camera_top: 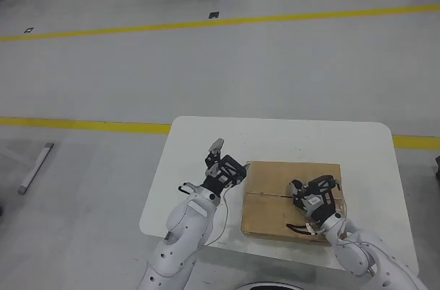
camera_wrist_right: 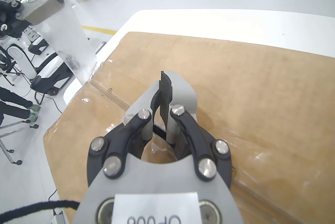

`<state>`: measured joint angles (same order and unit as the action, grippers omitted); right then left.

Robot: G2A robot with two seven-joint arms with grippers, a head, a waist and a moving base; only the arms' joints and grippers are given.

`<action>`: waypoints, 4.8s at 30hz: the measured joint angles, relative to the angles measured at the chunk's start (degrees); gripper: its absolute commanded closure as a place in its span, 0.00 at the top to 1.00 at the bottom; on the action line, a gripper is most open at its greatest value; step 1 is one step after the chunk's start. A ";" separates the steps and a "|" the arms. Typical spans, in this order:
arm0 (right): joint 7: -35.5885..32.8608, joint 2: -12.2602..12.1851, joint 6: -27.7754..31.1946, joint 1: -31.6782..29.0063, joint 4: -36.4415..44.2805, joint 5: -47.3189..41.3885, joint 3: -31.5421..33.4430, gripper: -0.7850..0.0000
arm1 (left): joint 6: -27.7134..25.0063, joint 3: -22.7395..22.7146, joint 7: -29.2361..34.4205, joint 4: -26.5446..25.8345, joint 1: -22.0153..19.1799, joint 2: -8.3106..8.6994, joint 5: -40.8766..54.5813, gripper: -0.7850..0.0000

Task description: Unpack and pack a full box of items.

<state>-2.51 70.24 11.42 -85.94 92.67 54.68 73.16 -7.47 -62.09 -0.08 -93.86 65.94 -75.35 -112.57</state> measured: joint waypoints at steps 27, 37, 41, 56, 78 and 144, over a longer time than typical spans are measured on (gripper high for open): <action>1.34 -0.78 -0.72 -3.94 3.01 -1.93 7.96 0.00 | -2.30 7.16 0.47 -5.84 -3.97 -1.99 0.25 1.00; 2.60 -1.52 -0.25 -8.42 5.94 -5.00 16.19 0.00 | -3.36 11.35 0.33 -4.12 -6.22 -3.08 -1.25 1.00; 3.10 -1.67 0.32 -10.14 6.45 -5.97 18.48 0.00 | -3.73 13.45 0.46 -2.58 -7.33 -3.70 -1.89 1.00; 4.76 -1.81 2.89 -14.26 5.91 -10.01 23.64 0.00 | -4.05 19.75 1.56 1.74 -9.97 -5.95 -4.41 1.00; -4.93 -2.64 14.20 -14.28 14.71 -2.06 21.57 0.49 | -16.12 0.14 17.37 -17.16 8.94 -1.70 -0.11 1.00; -15.08 -2.08 -3.60 -2.81 15.21 27.86 4.54 0.00 | -23.72 -3.26 31.62 -9.17 7.40 0.11 19.71 1.00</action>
<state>-17.60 68.16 7.82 -88.75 107.88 82.55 77.71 -31.19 -65.35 31.54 -103.04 73.34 -75.24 -92.87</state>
